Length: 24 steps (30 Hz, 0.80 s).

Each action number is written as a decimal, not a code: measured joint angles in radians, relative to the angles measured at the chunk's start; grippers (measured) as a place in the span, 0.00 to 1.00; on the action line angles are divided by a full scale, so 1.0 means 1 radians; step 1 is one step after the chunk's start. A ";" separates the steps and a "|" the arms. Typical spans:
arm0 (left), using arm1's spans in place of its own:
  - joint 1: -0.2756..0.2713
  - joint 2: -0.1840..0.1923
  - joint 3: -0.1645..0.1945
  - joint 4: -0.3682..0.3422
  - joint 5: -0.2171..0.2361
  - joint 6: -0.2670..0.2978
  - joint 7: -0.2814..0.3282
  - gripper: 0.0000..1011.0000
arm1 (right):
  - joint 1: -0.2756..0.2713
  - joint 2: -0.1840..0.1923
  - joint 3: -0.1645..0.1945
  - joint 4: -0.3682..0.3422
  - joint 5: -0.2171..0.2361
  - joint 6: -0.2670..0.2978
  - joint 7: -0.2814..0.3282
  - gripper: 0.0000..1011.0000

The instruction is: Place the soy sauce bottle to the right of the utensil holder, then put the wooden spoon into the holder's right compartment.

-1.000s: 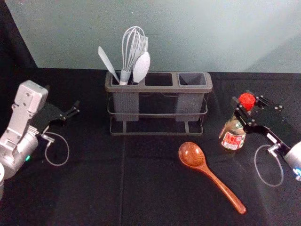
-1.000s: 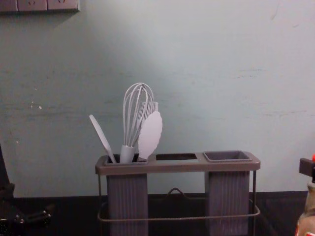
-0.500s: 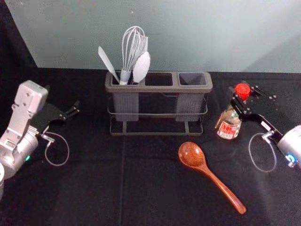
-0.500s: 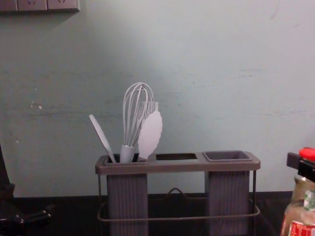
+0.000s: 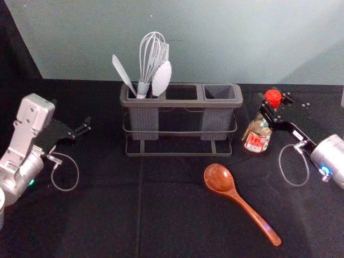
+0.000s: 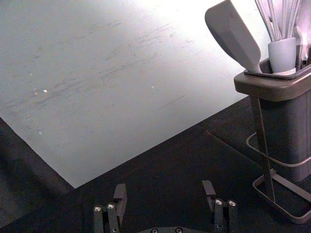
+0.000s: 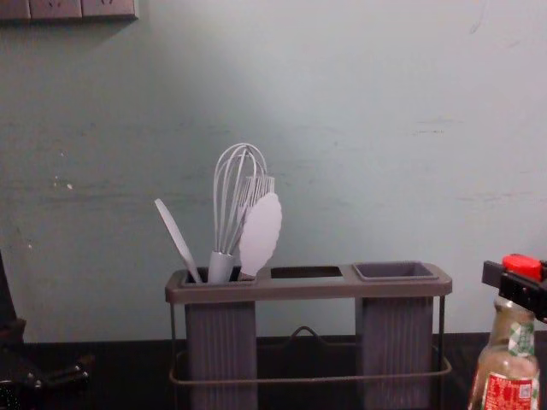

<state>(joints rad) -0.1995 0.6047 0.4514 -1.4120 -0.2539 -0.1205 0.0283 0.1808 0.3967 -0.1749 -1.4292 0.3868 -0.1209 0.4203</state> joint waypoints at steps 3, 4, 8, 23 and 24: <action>0.000 0.000 0.000 0.000 0.000 0.000 0.000 1.00 | 0.014 -0.006 -0.006 0.021 0.004 -0.004 0.006 0.38; 0.000 0.000 0.000 0.000 0.000 0.000 0.000 1.00 | 0.018 -0.008 -0.008 0.026 0.004 -0.005 0.006 0.38; 0.000 0.000 0.000 0.000 0.000 0.000 0.000 1.00 | 0.033 -0.015 -0.016 0.046 0.006 -0.009 0.009 0.38; 0.000 0.000 0.000 0.000 0.000 0.000 0.000 1.00 | 0.069 -0.035 -0.031 0.094 -0.001 -0.018 0.005 0.43; 0.000 0.000 0.000 0.000 0.000 0.000 0.000 1.00 | 0.070 -0.038 -0.031 0.096 -0.001 -0.019 0.002 0.44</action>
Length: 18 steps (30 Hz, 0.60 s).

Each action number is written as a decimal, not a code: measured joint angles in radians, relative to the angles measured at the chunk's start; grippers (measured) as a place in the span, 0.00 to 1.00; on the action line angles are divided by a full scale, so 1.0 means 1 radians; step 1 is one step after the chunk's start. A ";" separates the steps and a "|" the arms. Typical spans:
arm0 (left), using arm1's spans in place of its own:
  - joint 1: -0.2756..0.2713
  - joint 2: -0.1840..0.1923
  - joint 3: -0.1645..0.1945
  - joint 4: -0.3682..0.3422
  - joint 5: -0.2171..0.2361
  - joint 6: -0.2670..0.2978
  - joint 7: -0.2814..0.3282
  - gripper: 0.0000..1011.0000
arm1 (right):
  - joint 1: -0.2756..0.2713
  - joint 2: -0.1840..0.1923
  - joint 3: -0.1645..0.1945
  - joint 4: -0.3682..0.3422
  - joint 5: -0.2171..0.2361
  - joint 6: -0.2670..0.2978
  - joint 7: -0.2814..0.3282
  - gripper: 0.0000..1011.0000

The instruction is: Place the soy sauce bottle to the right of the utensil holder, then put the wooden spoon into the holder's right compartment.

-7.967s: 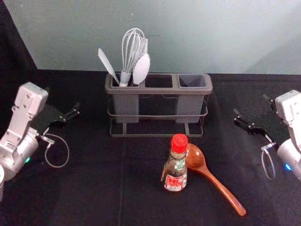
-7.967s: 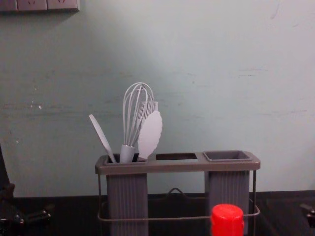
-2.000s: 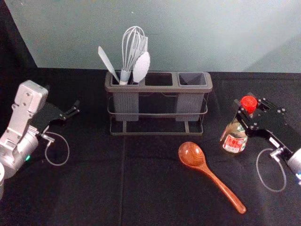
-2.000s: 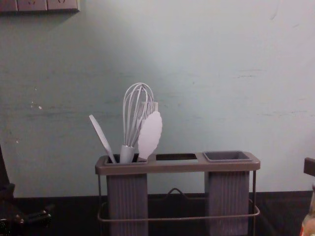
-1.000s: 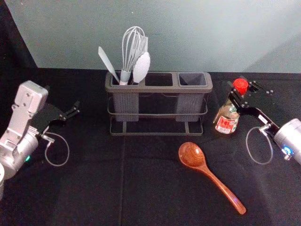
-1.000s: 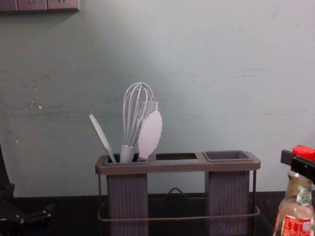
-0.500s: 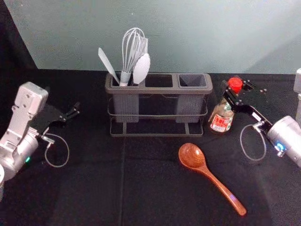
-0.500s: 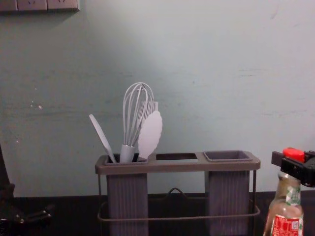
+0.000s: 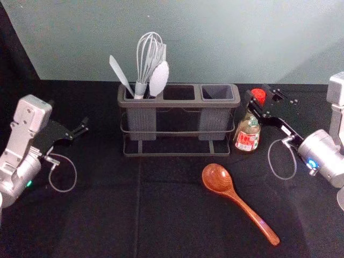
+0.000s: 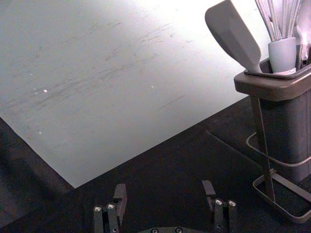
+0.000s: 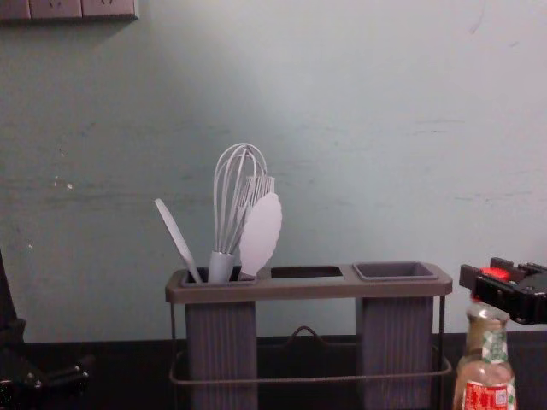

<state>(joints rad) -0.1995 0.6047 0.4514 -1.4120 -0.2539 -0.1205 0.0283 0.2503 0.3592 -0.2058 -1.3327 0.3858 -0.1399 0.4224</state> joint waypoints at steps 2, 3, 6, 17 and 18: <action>0.000 0.000 0.000 0.000 0.000 0.000 0.000 1.00 | 0.000 -0.002 0.000 0.001 0.000 -0.001 -0.003 0.53; 0.000 0.000 0.000 0.000 0.000 0.000 0.000 1.00 | 0.000 -0.003 0.001 0.001 0.000 -0.002 -0.003 0.55; 0.000 0.000 0.000 0.000 0.000 0.000 0.000 1.00 | -0.001 -0.005 0.005 -0.002 0.001 -0.006 -0.006 0.65; 0.000 0.000 0.000 0.000 0.000 0.000 0.000 1.00 | -0.022 0.007 0.030 -0.057 -0.008 -0.011 -0.033 0.97; 0.000 0.000 0.000 0.000 0.000 0.000 0.000 1.00 | -0.025 0.008 0.032 -0.062 -0.010 -0.011 -0.035 0.98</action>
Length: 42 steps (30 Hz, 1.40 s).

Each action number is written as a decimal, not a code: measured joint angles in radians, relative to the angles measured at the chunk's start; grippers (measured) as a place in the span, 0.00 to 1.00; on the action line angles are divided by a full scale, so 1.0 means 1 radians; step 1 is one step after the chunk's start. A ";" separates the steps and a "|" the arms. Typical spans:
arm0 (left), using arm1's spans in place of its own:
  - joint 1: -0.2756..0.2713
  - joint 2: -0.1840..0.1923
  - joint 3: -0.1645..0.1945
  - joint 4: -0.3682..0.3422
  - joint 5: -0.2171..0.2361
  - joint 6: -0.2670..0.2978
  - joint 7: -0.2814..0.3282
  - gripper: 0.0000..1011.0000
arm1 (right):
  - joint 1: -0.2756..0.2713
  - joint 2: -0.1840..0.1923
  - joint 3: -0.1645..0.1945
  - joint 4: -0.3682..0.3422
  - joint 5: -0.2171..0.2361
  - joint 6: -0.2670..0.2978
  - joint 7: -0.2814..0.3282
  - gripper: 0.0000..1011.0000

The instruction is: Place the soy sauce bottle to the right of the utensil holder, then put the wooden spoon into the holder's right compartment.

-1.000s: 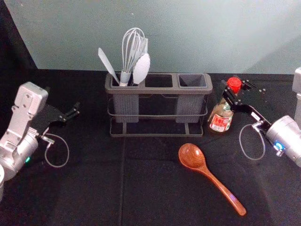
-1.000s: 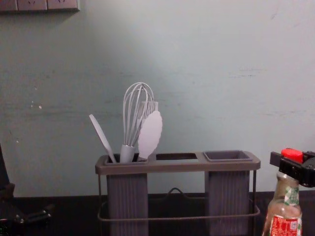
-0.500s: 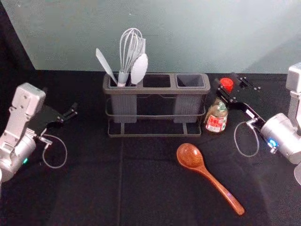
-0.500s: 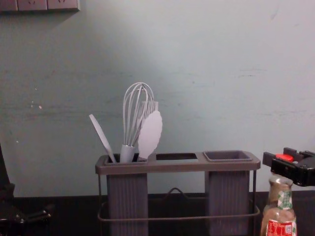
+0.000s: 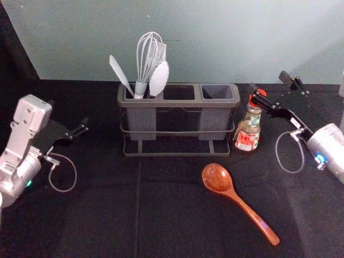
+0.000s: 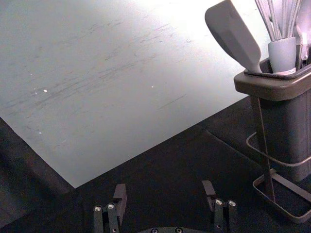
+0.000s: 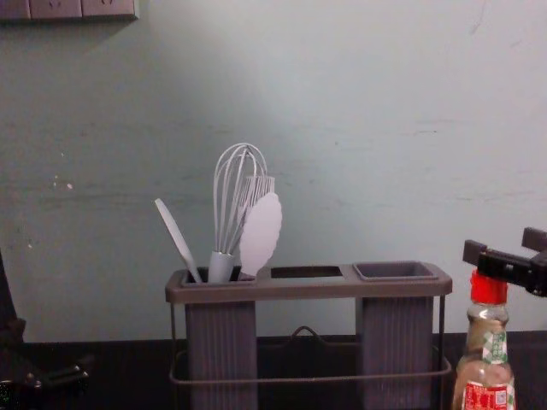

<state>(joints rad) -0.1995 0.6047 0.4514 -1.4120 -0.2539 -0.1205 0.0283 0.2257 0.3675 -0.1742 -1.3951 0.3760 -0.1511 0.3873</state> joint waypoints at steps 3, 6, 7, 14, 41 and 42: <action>0.000 0.000 0.000 0.000 0.000 0.000 0.000 1.00 | -0.012 0.005 0.006 -0.027 -0.010 0.004 -0.011 0.99; 0.000 0.000 0.000 0.000 0.000 0.000 0.000 1.00 | -0.121 0.032 0.014 -0.203 -0.077 0.063 -0.070 0.99; 0.000 0.000 0.000 0.000 0.000 0.000 0.000 1.00 | -0.141 0.035 0.012 -0.228 -0.085 0.073 -0.074 0.99; 0.000 0.000 0.000 0.000 0.000 0.000 0.000 1.00 | -0.221 0.038 -0.005 -0.323 -0.129 0.113 -0.096 0.99; 0.000 0.000 0.000 0.000 0.000 0.000 0.000 1.00 | -0.371 -0.036 -0.053 -0.428 -0.238 0.246 -0.142 0.99; 0.000 0.000 0.000 0.000 0.000 0.000 0.000 1.00 | -0.371 -0.035 -0.053 -0.428 -0.238 0.246 -0.142 0.99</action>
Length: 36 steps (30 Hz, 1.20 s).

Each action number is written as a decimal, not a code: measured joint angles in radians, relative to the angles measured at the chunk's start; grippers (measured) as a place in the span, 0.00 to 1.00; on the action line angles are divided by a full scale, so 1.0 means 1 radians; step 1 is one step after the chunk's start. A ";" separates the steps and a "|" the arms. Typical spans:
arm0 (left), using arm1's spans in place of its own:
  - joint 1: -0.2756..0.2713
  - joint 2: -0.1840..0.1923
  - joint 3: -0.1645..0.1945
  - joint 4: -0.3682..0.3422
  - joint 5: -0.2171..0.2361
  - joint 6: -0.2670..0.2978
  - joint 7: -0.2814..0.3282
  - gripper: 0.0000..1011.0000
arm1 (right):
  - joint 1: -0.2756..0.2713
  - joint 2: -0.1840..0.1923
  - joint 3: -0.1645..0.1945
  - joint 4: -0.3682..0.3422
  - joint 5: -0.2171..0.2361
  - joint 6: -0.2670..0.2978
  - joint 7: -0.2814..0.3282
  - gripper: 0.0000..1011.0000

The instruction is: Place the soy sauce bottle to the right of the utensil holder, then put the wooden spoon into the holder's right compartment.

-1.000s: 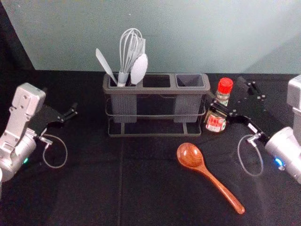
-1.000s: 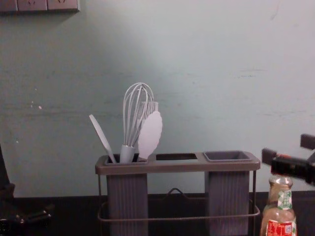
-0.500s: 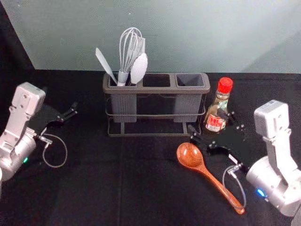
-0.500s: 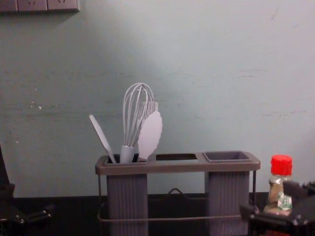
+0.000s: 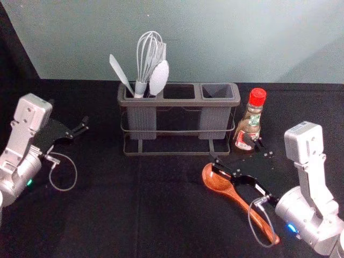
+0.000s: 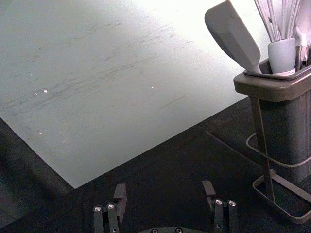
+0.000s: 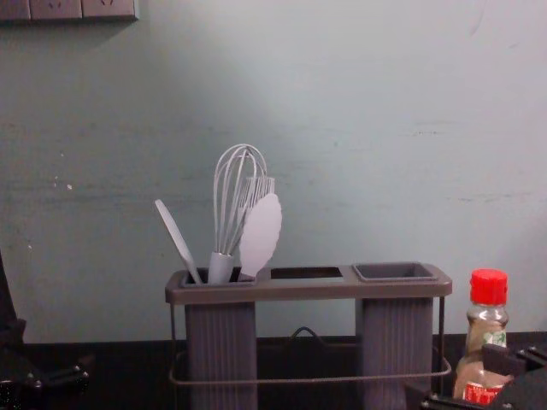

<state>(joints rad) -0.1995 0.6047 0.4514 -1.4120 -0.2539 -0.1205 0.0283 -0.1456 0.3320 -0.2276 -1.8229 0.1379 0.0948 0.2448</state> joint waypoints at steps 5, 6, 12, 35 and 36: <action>0.000 0.000 0.000 0.000 0.000 0.000 0.000 1.00 | 0.001 0.002 -0.001 0.001 -0.001 0.000 0.000 0.99; 0.000 0.000 0.000 0.000 0.000 0.000 0.000 1.00 | 0.001 0.002 -0.001 0.001 -0.001 0.000 0.000 0.99; 0.000 0.000 0.000 0.000 0.000 0.000 0.000 1.00 | 0.001 0.003 -0.001 0.001 -0.002 0.000 -0.001 0.99; 0.000 0.000 0.000 0.000 0.000 0.000 0.000 1.00 | 0.017 0.029 -0.008 -0.061 0.010 0.211 0.018 0.99; 0.000 0.000 0.000 0.000 0.000 0.000 0.000 1.00 | 0.020 0.031 -0.010 -0.069 0.008 0.235 0.017 0.99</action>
<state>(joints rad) -0.1995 0.6047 0.4514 -1.4120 -0.2539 -0.1205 0.0283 -0.1260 0.3630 -0.2375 -1.8922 0.1461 0.3300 0.2622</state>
